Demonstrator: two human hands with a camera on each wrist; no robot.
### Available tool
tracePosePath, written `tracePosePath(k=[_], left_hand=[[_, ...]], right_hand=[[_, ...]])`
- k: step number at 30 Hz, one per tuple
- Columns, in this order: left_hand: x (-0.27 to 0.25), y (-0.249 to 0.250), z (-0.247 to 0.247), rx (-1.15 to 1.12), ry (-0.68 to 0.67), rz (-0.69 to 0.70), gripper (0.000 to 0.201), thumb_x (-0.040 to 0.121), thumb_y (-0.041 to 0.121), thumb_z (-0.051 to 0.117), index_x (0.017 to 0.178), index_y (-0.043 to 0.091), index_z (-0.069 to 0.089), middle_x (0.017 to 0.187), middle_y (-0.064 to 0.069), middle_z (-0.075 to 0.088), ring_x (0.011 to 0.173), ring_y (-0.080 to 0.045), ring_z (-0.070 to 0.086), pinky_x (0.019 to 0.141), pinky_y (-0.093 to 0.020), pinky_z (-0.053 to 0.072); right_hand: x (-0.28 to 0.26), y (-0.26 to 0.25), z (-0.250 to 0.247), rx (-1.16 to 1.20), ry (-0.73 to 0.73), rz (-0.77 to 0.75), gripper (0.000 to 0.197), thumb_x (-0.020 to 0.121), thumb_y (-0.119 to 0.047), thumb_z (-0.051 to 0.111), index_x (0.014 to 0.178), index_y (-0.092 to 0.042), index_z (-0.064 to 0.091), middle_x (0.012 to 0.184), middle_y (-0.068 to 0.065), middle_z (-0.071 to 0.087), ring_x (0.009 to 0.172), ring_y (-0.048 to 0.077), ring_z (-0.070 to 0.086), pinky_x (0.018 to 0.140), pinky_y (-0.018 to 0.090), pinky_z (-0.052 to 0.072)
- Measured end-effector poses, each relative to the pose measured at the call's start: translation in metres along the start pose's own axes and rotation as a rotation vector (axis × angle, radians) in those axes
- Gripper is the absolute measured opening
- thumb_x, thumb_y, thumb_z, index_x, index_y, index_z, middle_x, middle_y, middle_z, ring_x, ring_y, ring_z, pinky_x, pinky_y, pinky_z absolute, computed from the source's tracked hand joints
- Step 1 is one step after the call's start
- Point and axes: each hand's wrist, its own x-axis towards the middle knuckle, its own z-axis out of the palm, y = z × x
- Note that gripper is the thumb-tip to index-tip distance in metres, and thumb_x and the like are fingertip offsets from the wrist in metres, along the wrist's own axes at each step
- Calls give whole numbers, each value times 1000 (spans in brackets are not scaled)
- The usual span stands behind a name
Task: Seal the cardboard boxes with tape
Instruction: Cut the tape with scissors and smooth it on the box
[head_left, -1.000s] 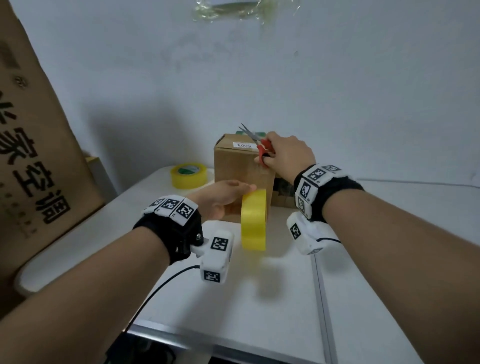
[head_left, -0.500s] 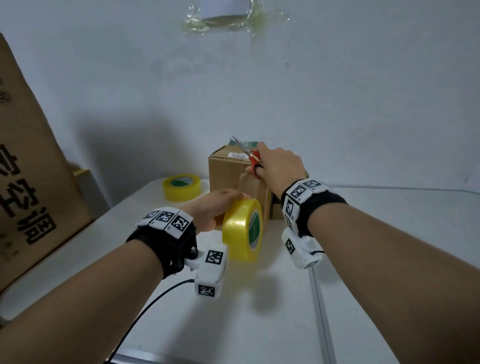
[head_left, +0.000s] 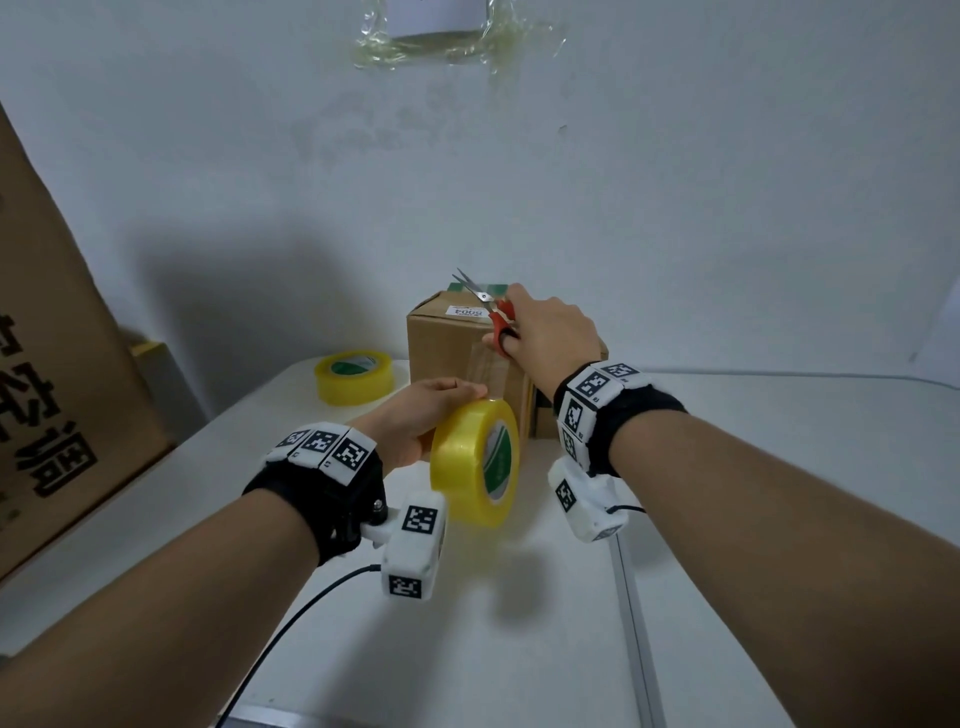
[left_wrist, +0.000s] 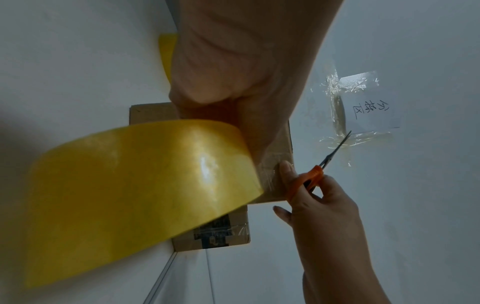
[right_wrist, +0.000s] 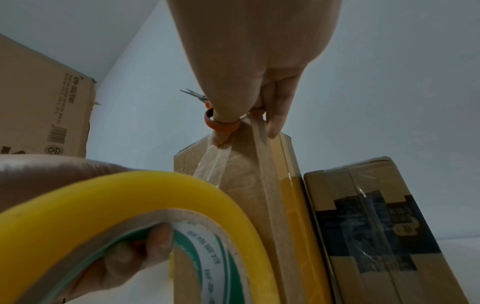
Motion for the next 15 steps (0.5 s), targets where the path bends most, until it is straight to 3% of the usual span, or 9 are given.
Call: tracePosePath(k=[2, 4, 7, 10, 12, 15], left_hand=[[1, 0, -1, 1, -3, 2, 31, 88, 31, 69, 112, 11, 67, 109, -16, 71, 100, -35, 69, 91, -53, 54], [1, 0, -1, 3, 7, 11, 32, 90, 33, 68, 113, 10, 67, 108, -16, 72, 99, -34, 70, 90, -51, 55], [1, 0, 0, 2, 7, 36, 34, 92, 32, 65, 116, 8, 66, 112, -18, 70, 102, -35, 68, 91, -49, 55], [1, 1, 1, 14, -6, 32, 33, 93, 33, 64, 116, 9, 66, 112, -17, 70, 102, -33, 68, 89, -47, 56], [1, 0, 0, 19, -3, 33, 33, 92, 33, 65, 115, 9, 67, 111, -16, 70, 101, -32, 69, 89, -48, 56], [2, -2, -2, 12, -6, 40, 33, 91, 33, 67, 115, 9, 67, 112, -16, 70, 102, -33, 69, 91, -51, 54]], right_hand=[[-1, 0, 0, 18, 4, 16, 36, 96, -42, 56, 120, -16, 47, 100, 8, 64, 77, 24, 47, 65, 31, 33], [2, 0, -1, 52, -17, 29, 37, 96, -41, 56, 121, -16, 47, 102, 9, 64, 84, 27, 56, 66, 32, 36], [6, 1, -2, 243, -73, 76, 37, 93, -38, 59, 121, -16, 51, 106, 10, 66, 95, 31, 62, 74, 35, 48], [4, 8, -7, 546, 65, 190, 38, 91, -34, 63, 125, -19, 54, 114, 4, 67, 102, 22, 61, 81, 27, 46], [2, 10, -15, 619, 116, 234, 36, 90, -36, 65, 122, -20, 58, 110, 0, 68, 96, 14, 61, 75, 18, 44], [-8, 11, -34, 784, -131, 265, 35, 90, -38, 67, 115, -16, 56, 85, 3, 75, 70, 11, 67, 62, 17, 51]])
